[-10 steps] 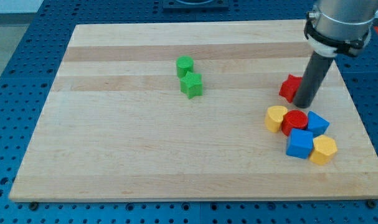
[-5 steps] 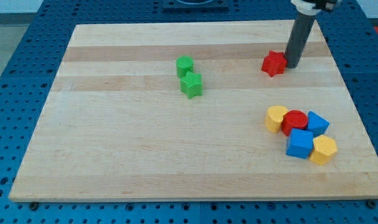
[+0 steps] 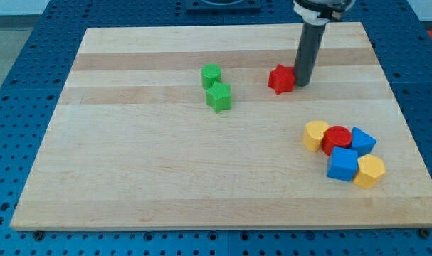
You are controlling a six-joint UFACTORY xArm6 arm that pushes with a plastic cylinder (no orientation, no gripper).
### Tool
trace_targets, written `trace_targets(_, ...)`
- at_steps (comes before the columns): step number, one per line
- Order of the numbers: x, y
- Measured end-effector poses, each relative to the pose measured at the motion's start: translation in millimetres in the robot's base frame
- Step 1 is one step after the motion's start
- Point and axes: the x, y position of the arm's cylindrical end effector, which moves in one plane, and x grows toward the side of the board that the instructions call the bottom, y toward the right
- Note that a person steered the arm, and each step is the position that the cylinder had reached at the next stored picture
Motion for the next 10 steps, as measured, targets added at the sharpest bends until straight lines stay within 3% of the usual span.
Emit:
trace_targets(8,18,-70)
trace_targets(10,56,-52)
